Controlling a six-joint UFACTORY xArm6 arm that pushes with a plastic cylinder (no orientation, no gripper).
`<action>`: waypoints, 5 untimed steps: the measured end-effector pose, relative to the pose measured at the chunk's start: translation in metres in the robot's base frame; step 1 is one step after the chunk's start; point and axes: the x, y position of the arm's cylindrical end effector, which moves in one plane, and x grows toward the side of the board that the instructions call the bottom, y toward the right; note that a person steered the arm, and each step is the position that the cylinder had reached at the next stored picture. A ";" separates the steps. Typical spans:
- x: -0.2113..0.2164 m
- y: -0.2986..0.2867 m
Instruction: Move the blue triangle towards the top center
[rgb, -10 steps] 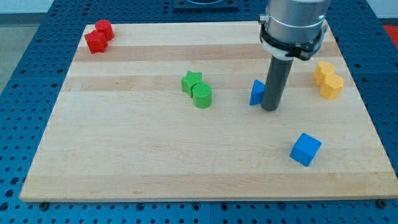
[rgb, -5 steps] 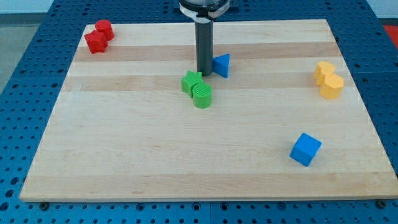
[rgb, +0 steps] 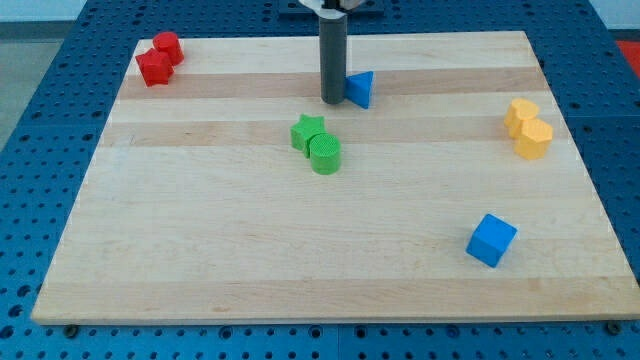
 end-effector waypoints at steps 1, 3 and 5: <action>0.031 0.015; 0.032 0.054; -0.013 0.025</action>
